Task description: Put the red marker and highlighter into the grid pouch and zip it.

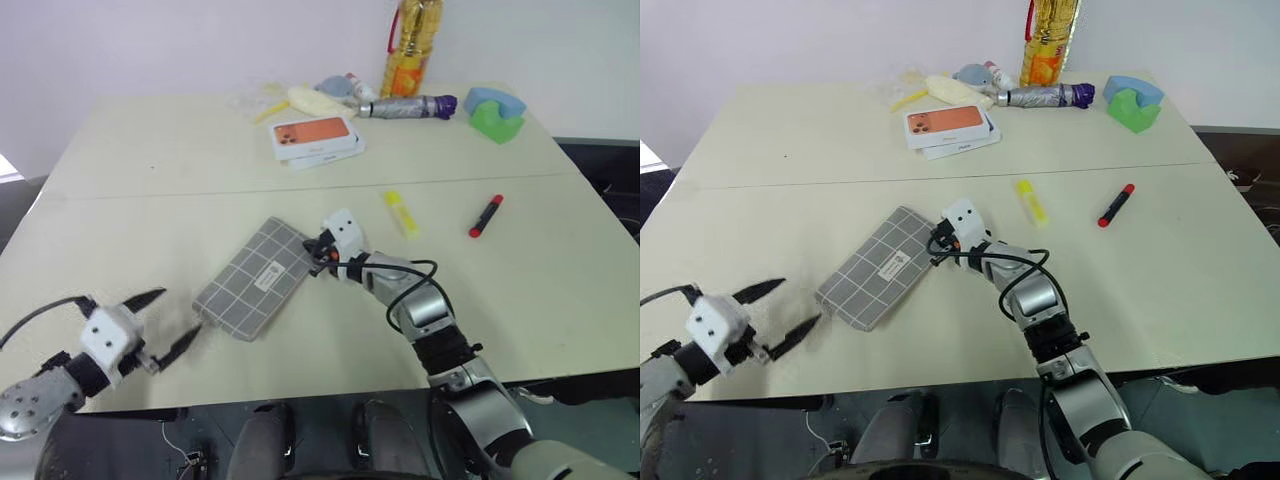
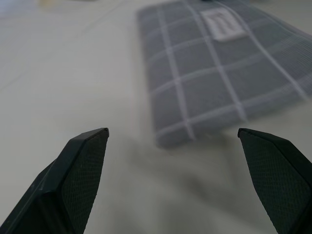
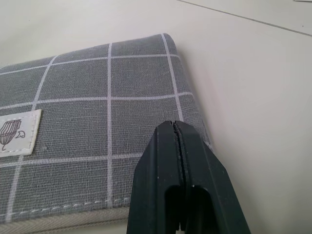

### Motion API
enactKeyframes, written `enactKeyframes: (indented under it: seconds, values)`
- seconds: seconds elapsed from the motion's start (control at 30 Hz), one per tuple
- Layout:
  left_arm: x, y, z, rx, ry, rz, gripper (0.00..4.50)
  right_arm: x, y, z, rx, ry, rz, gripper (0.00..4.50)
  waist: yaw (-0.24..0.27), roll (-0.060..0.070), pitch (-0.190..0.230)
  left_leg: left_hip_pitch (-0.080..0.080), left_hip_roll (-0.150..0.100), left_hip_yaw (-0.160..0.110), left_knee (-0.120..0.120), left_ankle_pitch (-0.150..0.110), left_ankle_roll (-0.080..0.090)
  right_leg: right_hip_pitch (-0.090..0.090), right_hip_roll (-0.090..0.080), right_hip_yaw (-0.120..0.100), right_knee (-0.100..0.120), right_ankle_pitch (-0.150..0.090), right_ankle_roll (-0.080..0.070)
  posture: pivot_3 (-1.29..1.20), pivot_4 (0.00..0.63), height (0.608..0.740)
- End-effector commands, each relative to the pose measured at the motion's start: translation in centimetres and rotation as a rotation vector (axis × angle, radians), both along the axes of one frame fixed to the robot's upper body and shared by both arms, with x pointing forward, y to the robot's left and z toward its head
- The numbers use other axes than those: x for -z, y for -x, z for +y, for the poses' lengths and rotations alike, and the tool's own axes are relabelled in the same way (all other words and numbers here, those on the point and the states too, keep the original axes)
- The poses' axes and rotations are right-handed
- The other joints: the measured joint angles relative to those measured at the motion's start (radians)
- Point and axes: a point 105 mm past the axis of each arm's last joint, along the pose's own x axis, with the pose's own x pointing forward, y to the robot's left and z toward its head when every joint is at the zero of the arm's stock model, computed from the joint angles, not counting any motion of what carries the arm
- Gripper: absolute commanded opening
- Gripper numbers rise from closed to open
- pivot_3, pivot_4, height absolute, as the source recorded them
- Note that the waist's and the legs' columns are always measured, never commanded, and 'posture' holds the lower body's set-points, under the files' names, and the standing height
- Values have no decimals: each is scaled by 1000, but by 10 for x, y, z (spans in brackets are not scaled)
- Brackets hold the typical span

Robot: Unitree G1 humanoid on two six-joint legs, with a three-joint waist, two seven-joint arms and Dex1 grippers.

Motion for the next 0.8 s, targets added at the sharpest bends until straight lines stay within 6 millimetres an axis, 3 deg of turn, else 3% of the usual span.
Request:
enactKeyframes:
  seconds: [0.03,0.43,0.7,0.8]
  values:
    - [0,9,-24,203,-108,-33,4500,6,-2,-2,13,15,18,14,3,0,0,0,0,0,0,0,0,-2,0,0,0,0,0,0,150,740]
    - [17,-20,-65,300,-307,-263,4500,3,-2,-5,36,20,-9,14,1,0,0,0,0,1,-1,0,0,1,0,0,0,2,3,0,150,740]
    - [23,-34,-77,278,-388,-339,4500,1,-1,-5,42,17,-16,14,5,1,-1,1,-1,1,0,0,0,2,0,0,0,2,3,0,150,740]
    - [20,-37,-84,271,-379,-370,3557,1,-1,-5,43,18,-18,0,3,1,-1,1,-1,1,0,0,0,2,0,0,1,2,3,0,150,740]
